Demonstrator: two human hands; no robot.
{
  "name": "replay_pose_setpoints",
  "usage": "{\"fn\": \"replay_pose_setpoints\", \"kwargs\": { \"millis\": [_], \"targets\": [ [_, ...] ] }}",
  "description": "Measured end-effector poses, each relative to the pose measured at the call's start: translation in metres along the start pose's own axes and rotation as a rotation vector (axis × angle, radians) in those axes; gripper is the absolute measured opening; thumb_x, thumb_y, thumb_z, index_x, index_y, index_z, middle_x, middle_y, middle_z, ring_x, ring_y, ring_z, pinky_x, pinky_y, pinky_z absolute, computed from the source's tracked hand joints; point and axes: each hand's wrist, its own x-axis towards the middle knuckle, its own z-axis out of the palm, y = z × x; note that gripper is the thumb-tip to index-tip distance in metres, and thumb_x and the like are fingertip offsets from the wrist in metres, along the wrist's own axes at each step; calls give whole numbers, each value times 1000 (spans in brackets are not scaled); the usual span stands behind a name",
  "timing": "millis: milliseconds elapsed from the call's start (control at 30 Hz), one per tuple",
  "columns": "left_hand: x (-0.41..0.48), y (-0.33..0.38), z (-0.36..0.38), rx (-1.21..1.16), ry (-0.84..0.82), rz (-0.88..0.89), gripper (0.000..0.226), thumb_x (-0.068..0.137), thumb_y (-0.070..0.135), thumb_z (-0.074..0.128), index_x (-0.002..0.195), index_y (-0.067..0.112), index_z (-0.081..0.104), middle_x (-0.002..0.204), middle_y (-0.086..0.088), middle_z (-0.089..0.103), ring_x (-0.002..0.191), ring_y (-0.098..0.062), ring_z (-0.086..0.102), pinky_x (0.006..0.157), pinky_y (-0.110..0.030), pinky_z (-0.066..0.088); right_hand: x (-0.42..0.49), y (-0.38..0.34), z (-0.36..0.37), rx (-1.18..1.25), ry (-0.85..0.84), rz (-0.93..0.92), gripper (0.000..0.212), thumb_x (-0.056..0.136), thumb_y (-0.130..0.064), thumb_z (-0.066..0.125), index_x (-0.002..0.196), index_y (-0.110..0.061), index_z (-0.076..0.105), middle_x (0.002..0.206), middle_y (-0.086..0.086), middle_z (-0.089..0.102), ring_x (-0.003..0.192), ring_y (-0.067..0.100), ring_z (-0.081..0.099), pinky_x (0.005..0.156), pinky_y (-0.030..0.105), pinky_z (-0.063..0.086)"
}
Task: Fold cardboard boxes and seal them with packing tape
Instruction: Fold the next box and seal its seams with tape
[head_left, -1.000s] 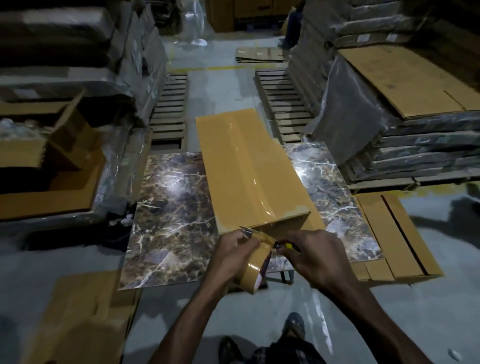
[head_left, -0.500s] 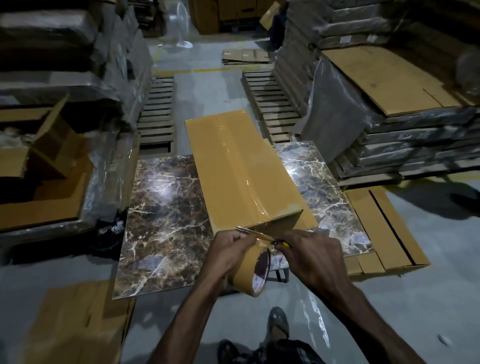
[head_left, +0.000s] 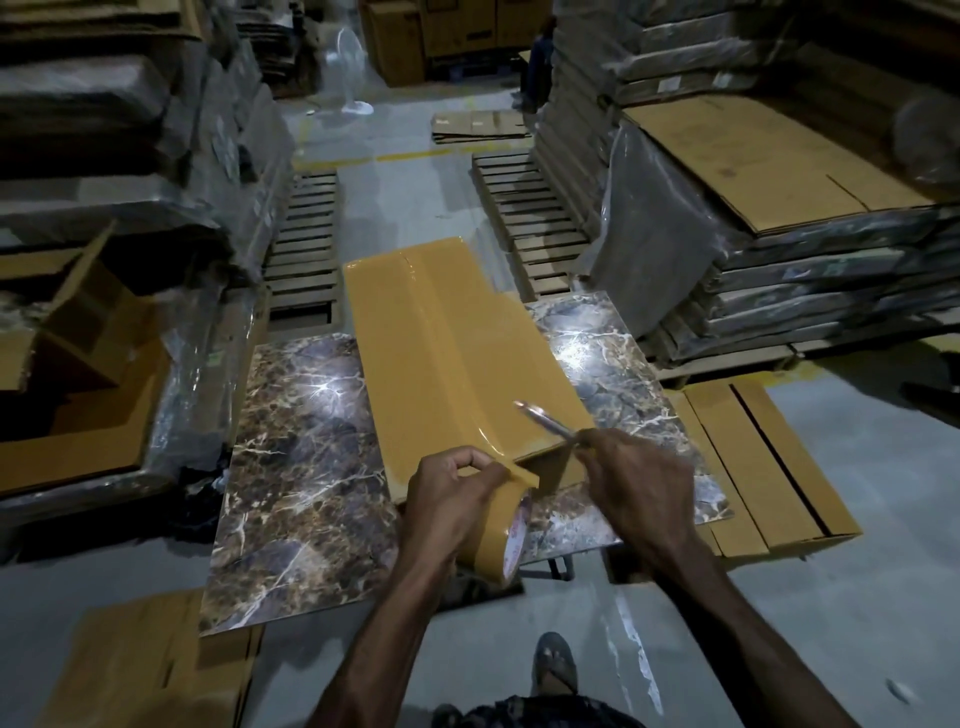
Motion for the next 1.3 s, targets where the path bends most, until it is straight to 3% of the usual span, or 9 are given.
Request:
{"fn": "replay_pose_setpoints", "kwargs": {
  "millis": [233, 433, 633, 700, 833, 933, 1033, 1200, 1300],
  "targets": [
    [-9, -4, 4, 57, 38, 69, 15, 85, 33, 76, 75, 23, 76, 77, 7, 76, 71, -16, 70, 65, -27, 45, 10, 126, 70, 247, -76, 611, 20, 90, -38, 75, 106, -27, 78, 95, -3, 79, 84, 26, 71, 69, 31, 48],
    [-12, -2, 14, 78, 96, 97, 22, 90, 34, 78, 71, 23, 75, 74, 7, 75, 74, -19, 71, 67, -29, 44, 1, 154, 140, 395, -353, 792, 8, 84, -13, 74, 86, -14, 81, 83, 11, 75, 71, 26, 60, 62, 31, 44],
    [-18, -2, 19, 96, 103, 133, 28, 94, 37, 75, 70, 21, 74, 73, 2, 74, 78, -24, 71, 71, -33, 48, 2, 168, 182, 472, -445, 857, 15, 77, -25, 85, 67, -26, 73, 86, 11, 77, 91, 33, 72, 80, 38, 57],
    [-20, -4, 20, 110, 102, 138, 30, 94, 41, 74, 72, 21, 74, 73, 0, 74, 79, -29, 71, 73, -43, 52, 4, 170, 181, 493, -445, 867, 11, 76, -26, 86, 82, -23, 77, 100, 14, 77, 99, 34, 72, 87, 37, 57],
    [-21, -3, 21, 135, 133, 132, 30, 94, 42, 74, 70, 23, 74, 73, 3, 74, 76, -24, 71, 78, -47, 54, 13, 177, 173, 540, -378, 915, 50, 76, -33, 67, 119, -7, 74, 123, 21, 71, 117, 39, 65, 98, 41, 49],
    [-21, -6, 21, 160, 161, 117, 27, 93, 43, 75, 72, 25, 76, 74, 7, 76, 75, -17, 72, 79, -45, 55, 21, 163, 160, 606, -267, 855, 32, 90, -26, 76, 118, -10, 73, 115, 18, 75, 109, 36, 68, 92, 43, 51],
    [-21, -8, 22, 197, 181, 118, 25, 92, 44, 75, 72, 28, 76, 75, 12, 76, 75, -10, 72, 79, -43, 56, 30, 106, 120, 974, -207, 658, 28, 90, -34, 79, 112, -17, 77, 102, 4, 78, 96, 21, 73, 81, 37, 59],
    [-20, -10, 21, 317, 199, 144, 30, 93, 48, 71, 71, 28, 75, 72, 16, 73, 70, -4, 68, 73, -41, 55, 11, 8, 40, 1273, -650, 265, 57, 78, -69, 74, 119, -29, 76, 112, -10, 77, 102, 6, 72, 87, 29, 58],
    [-18, -15, 18, 356, 185, 158, 31, 96, 43, 68, 71, 25, 73, 68, 11, 71, 65, -5, 66, 67, -37, 52, 5, -13, 38, 1296, -692, 199, 56, 76, -69, 79, 117, -31, 77, 112, -11, 77, 107, 8, 71, 93, 33, 58]
  ]
}}
